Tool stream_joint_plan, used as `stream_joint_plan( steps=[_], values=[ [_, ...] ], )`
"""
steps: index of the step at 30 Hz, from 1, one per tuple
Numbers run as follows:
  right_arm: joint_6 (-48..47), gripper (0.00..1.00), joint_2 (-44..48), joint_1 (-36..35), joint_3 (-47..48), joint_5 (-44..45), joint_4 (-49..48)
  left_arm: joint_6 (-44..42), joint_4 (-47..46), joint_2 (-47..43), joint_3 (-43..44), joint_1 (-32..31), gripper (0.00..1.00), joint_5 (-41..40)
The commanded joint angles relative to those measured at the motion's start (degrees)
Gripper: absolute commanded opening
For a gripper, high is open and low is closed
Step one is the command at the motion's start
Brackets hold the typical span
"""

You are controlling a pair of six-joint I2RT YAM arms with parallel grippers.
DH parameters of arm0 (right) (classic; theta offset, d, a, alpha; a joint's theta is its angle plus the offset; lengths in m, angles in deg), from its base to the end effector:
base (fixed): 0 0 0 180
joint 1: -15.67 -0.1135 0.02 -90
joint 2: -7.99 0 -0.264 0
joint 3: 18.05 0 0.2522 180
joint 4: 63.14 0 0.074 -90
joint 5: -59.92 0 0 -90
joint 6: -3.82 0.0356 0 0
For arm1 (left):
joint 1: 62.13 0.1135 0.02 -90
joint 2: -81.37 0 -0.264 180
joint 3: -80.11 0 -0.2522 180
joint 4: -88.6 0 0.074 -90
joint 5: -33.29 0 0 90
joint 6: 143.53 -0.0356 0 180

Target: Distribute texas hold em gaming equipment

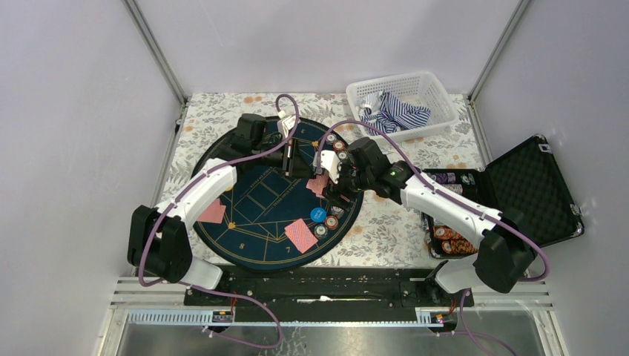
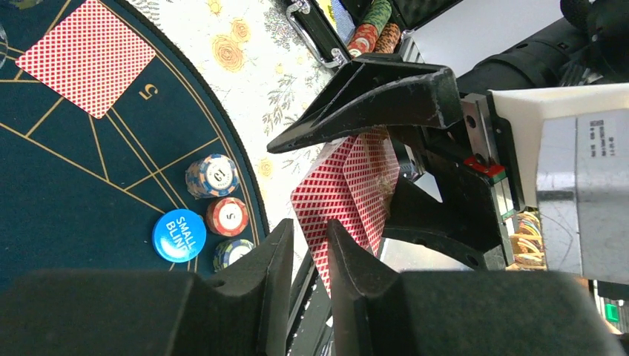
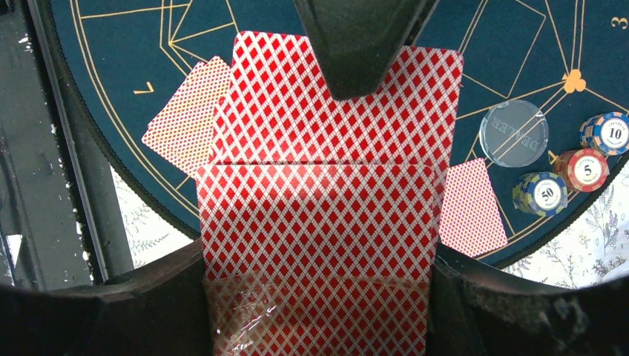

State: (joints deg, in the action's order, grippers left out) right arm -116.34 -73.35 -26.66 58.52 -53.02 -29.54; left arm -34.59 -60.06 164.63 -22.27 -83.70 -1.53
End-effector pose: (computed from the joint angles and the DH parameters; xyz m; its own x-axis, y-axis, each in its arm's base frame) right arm 0.2237 0.2226 0.2872 0.0283 -0.6001 -0.7994 -0.9621 0.2007 -0.1847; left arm 0.2825 -0.1431 0.2941 -0.7952 0.1151 -0.5953 0.5938 0.3460 -0.7264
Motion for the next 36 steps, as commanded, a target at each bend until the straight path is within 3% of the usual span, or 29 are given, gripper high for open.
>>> stream_joint_plan(
  steps=[1, 3, 7, 9, 14, 23, 27, 33, 36],
  values=[
    [0.3, 0.0, 2.9, 0.3, 1.3, -0.2, -3.8, -3.0, 1.5, -2.5, 0.3, 0.5, 0.26, -1.6],
    [0.3, 0.0, 2.8, 0.3, 1.2, -0.3, -3.8, -3.2, 1.5, -2.8, 0.4, 0.5, 0.29, -0.6],
    [0.3, 0.0, 2.4, 0.3, 1.3, -0.5, -3.9, -2.4, 1.1, -2.4, 0.5, -0.2, 0.47, 0.3],
    [0.3, 0.0, 2.3, 0.3, 1.5, -0.4, -3.8, -2.4, 1.3, -1.9, 0.5, -0.4, 0.47, 0.3],
    [0.2, 0.0, 2.4, 0.3, 1.4, 0.0, -3.8, -5.8, 5.9, -1.1, 1.9, 0.5, 0.29, -1.1],
    [0.2, 0.0, 2.3, 0.3, 1.5, 0.2, -3.8, -5.8, 6.1, -4.4, 0.4, 6.2, 0.0, 0.2],
    [0.1, 0.0, 2.1, 0.3, 1.5, 0.4, -3.8, -4.8, 5.1, -5.5, -0.4, 9.1, 0.0, 2.5],
    [0.1, 0.0, 2.0, 0.3, 1.6, 0.3, -3.8, 0.6, -1.0, -5.8, -3.4, 18.8, 0.0, 4.5],
    [0.1, 0.0, 1.9, 0.3, 1.7, 0.2, -3.9, 1.8, -2.6, -3.2, -2.5, 19.9, 0.0, 4.2]
  ],
)
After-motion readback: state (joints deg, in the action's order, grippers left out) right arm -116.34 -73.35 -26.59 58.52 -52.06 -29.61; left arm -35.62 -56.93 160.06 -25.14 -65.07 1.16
